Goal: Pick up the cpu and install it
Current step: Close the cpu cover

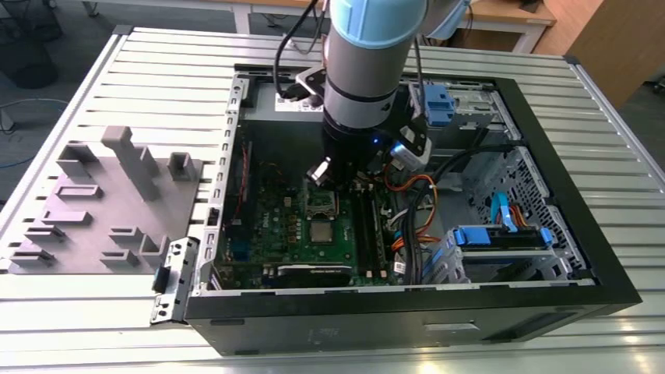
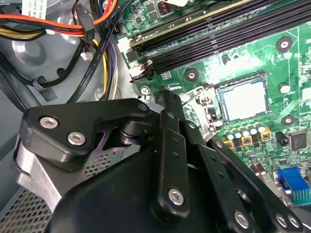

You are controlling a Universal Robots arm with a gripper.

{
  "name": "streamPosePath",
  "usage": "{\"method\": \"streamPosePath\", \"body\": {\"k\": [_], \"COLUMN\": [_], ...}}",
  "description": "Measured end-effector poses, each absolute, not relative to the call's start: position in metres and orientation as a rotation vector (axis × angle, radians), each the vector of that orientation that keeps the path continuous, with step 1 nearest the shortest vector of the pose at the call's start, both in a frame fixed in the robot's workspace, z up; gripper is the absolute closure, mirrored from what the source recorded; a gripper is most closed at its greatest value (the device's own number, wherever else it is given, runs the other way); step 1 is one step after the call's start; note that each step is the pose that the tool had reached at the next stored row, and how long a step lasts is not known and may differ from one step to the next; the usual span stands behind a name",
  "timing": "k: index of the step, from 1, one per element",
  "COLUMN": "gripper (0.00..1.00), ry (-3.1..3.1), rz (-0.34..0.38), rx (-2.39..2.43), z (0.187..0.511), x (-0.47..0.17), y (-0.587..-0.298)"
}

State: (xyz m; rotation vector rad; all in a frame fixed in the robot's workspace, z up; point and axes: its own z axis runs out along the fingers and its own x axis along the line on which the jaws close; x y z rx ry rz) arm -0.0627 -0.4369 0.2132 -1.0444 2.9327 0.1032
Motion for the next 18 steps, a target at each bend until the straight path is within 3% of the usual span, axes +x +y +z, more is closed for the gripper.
{"method": "streamPosePath", "body": {"k": [18], "gripper": [0.89], "ry": [2.931], "rz": [0.110], "rx": [-1.044], "z": [0.227], "x": [-0.063], "y": [-0.459]}}
